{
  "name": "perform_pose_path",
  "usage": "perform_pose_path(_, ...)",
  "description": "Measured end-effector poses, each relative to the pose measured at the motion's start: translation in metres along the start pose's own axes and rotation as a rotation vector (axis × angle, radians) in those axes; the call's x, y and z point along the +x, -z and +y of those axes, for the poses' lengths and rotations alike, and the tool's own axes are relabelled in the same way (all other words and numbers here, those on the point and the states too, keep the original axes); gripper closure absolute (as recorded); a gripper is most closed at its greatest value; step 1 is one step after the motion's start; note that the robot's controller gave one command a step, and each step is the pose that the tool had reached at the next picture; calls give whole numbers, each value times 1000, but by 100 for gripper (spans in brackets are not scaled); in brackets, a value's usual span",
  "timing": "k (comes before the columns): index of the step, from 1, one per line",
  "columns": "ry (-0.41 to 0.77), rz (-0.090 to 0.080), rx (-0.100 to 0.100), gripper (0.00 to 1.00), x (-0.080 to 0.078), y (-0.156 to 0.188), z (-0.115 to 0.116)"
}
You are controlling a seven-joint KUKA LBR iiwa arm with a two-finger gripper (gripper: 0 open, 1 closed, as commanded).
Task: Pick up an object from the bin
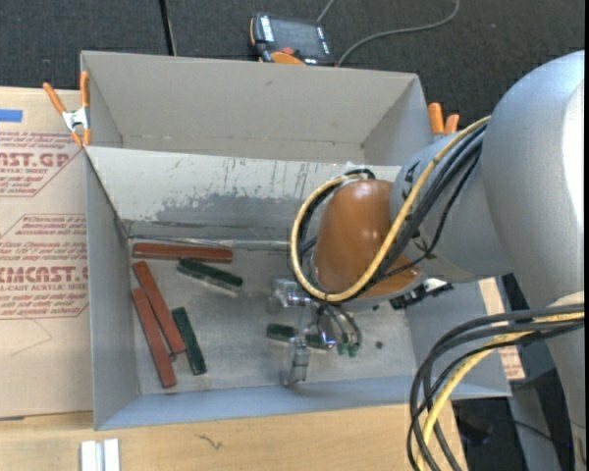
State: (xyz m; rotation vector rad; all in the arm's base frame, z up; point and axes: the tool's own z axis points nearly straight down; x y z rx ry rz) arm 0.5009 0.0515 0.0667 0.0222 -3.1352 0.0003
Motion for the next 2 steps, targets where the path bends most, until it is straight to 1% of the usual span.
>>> perform_pose_path(1,0,-5,-1,100,-2,3,1)
perform_pose_path(2,477,-13,2,100,-6,172,-6)
